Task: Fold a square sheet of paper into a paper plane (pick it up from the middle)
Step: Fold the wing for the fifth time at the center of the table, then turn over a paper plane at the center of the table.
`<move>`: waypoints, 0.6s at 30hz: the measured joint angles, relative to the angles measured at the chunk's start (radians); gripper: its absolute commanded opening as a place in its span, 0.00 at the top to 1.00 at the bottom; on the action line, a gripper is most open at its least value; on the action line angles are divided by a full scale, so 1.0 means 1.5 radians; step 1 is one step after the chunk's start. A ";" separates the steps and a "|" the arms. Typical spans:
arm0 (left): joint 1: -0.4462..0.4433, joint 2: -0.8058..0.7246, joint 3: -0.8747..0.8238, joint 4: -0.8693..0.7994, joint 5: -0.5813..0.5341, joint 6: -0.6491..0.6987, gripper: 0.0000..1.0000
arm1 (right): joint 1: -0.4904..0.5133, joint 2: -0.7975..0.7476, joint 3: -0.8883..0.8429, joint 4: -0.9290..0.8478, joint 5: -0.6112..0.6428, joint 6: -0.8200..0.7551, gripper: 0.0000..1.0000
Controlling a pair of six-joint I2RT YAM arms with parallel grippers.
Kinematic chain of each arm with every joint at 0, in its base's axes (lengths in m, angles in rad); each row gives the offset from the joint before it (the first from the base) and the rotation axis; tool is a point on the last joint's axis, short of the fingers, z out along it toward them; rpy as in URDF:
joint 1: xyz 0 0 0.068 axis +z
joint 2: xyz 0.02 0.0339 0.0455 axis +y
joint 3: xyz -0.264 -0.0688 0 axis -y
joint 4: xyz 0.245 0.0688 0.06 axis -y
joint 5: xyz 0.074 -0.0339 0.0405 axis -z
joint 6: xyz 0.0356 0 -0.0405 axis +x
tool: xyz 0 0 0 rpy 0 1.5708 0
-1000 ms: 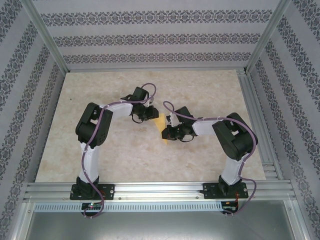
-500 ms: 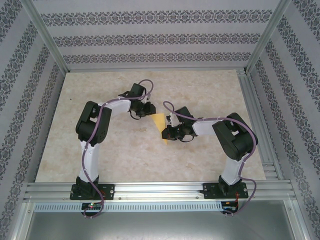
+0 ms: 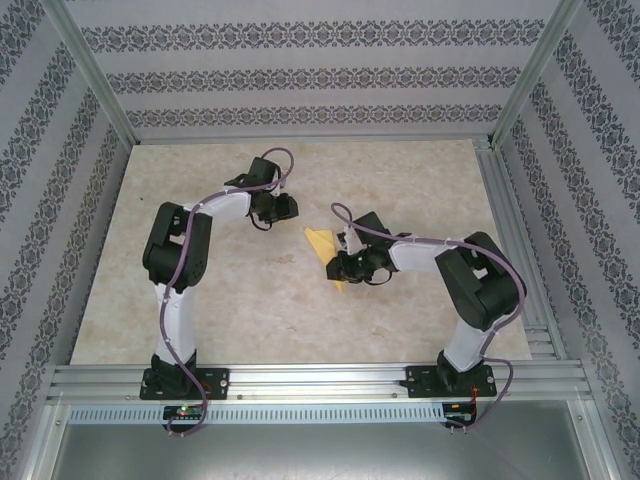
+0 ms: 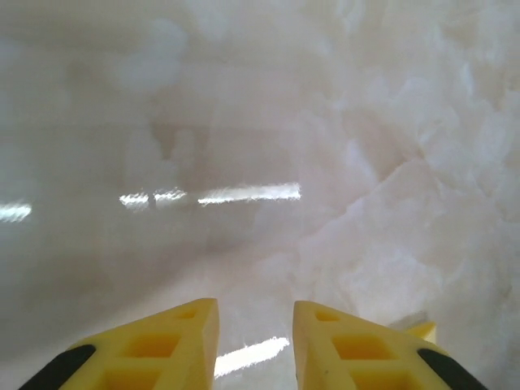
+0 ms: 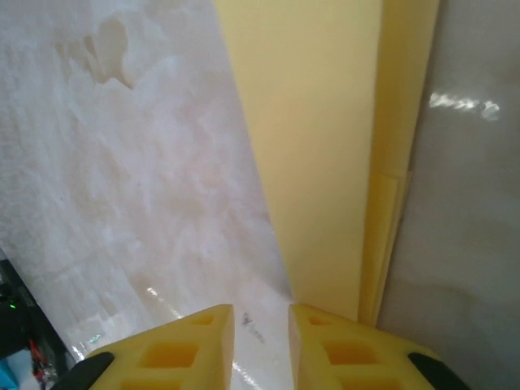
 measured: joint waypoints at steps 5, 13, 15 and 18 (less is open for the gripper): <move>-0.005 -0.110 -0.047 -0.018 -0.035 -0.007 0.52 | -0.004 -0.105 0.038 -0.017 0.043 0.000 0.41; -0.066 -0.195 -0.096 -0.057 -0.104 -0.038 0.38 | -0.079 -0.220 0.024 -0.010 0.160 -0.002 0.28; -0.091 -0.202 -0.105 -0.066 -0.120 -0.054 0.36 | -0.107 -0.241 0.006 -0.012 0.193 -0.002 0.24; -0.138 -0.205 -0.122 -0.067 -0.132 -0.087 0.33 | -0.143 -0.264 -0.021 -0.011 0.225 -0.001 0.19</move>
